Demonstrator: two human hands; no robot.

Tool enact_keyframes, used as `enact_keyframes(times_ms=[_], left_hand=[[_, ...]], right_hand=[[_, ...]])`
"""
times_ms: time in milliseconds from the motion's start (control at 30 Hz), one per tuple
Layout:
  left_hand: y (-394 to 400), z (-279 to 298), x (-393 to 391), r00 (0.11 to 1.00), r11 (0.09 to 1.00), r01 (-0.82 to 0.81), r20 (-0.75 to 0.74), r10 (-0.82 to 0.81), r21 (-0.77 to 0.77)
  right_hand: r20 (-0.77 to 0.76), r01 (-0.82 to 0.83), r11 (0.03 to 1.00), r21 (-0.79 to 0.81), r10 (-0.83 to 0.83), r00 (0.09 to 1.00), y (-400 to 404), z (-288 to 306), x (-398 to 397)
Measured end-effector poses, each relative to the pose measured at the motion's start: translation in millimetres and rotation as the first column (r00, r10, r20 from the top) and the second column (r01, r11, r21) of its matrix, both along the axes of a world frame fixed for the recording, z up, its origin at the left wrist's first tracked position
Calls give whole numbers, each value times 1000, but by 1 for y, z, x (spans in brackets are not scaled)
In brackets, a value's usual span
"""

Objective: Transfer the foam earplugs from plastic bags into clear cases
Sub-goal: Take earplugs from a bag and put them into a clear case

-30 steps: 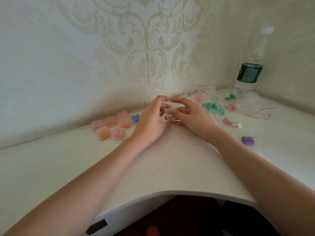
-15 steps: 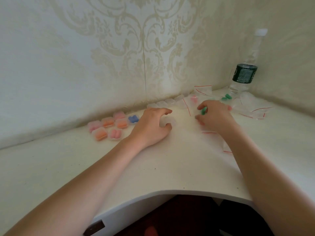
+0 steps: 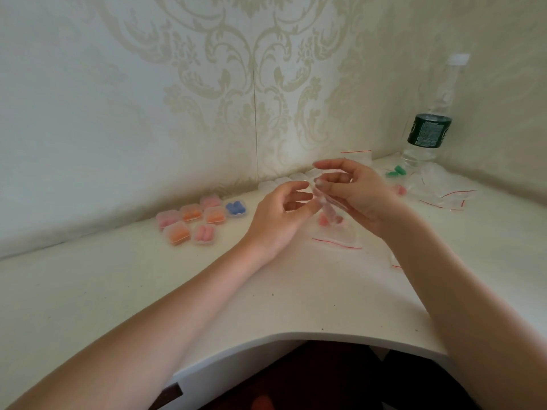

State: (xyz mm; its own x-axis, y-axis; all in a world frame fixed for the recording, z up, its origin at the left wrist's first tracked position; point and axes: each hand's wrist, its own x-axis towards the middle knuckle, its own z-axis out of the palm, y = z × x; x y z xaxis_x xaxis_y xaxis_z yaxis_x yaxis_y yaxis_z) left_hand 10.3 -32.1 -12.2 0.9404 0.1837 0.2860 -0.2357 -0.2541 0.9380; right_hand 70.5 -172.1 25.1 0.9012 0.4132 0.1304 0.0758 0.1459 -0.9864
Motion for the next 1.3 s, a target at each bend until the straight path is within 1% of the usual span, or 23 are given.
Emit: enact_keyframes(times_ms=[67, 133, 200, 267, 333, 367, 467, 533, 567, 600, 667, 700, 767, 833, 900, 967, 1033, 1133, 1167, 1233, 1300], left_hand=[[1, 1, 0, 1000, 1000, 14, 5, -14, -26], [2, 3, 0, 999, 991, 40, 11, -38, -126], [3, 6, -1, 999, 986, 33, 23, -30, -161], [8, 6, -1, 998, 987, -21, 55, 30, -158], [13, 7, 1, 992, 983, -84, 84, 98, -162], [15, 6, 2, 988, 981, -108, 94, 124, -159], [17, 4, 3, 964, 972, -196, 156, 216, -134], [16, 4, 1, 926, 951, -304, 216, 311, -65], [15, 5, 0, 918, 946, -320, 232, 323, -50], [12, 6, -2, 930, 956, -283, 225, 292, -74], [6, 8, -4, 972, 968, -142, 159, 176, -205], [3, 9, -5, 982, 961, -98, 129, 134, -257], [1, 8, -4, 989, 957, -71, 107, 105, -282], [2, 8, -3, 991, 955, -52, 102, 85, -291], [4, 8, -3, 995, 944, -34, 75, 61, -330], [7, 9, -3, 998, 932, -30, 42, 49, -361], [9, 8, -3, 999, 938, -32, 28, 44, -344], [9, 8, -3, 997, 960, -66, 15, 72, -273], [9, 8, -3, 996, 969, -79, 15, 85, -233], [7, 10, -3, 994, 989, -101, 26, 105, -103], [6, 10, -4, 992, 992, -125, 27, 125, -5]], right_hand=[[-28, -60, 998, 37, 61, 998, -1, 2, 1], [-50, -118, 991, 59, 121, 991, -2, 3, 0], [-48, -127, 991, 37, 129, 990, -3, 3, 0], [-32, -97, 993, -70, 95, 995, -4, 2, 0], [-10, -70, 972, -222, 70, 998, -4, 1, 0], [-3, -71, 960, -271, 73, 997, -4, 1, -2], [62, -31, 935, -354, 57, 996, 0, 1, -5], [154, 73, 919, -388, -14, 988, 4, 1, -7], [193, 116, 916, -383, -44, 980, 5, 1, -8], [223, 148, 917, -370, -67, 972, 6, 1, -9], [260, 174, 922, -347, -83, 962, 8, 2, -12], [286, 179, 919, -351, -77, 955, 9, 3, -15], [339, 184, 902, -391, -45, 940, 12, 2, -20], [356, 179, 881, -438, -12, 934, 14, 1, -22], [335, 160, 882, -443, -3, 942, 13, -1, -20], [309, 157, 899, -410, -25, 951, 11, -2, -17], [308, 164, 905, -391, -39, 951, 10, -3, -16], [327, 166, 900, -403, -28, 945, 12, -3, -17], [323, 177, 899, -400, -43, 946, 13, -4, -17], [314, 217, 894, -392, -91, 945, 14, -6, -16], [354, 290, 871, -396, -146, 924, 17, -7, -16]])
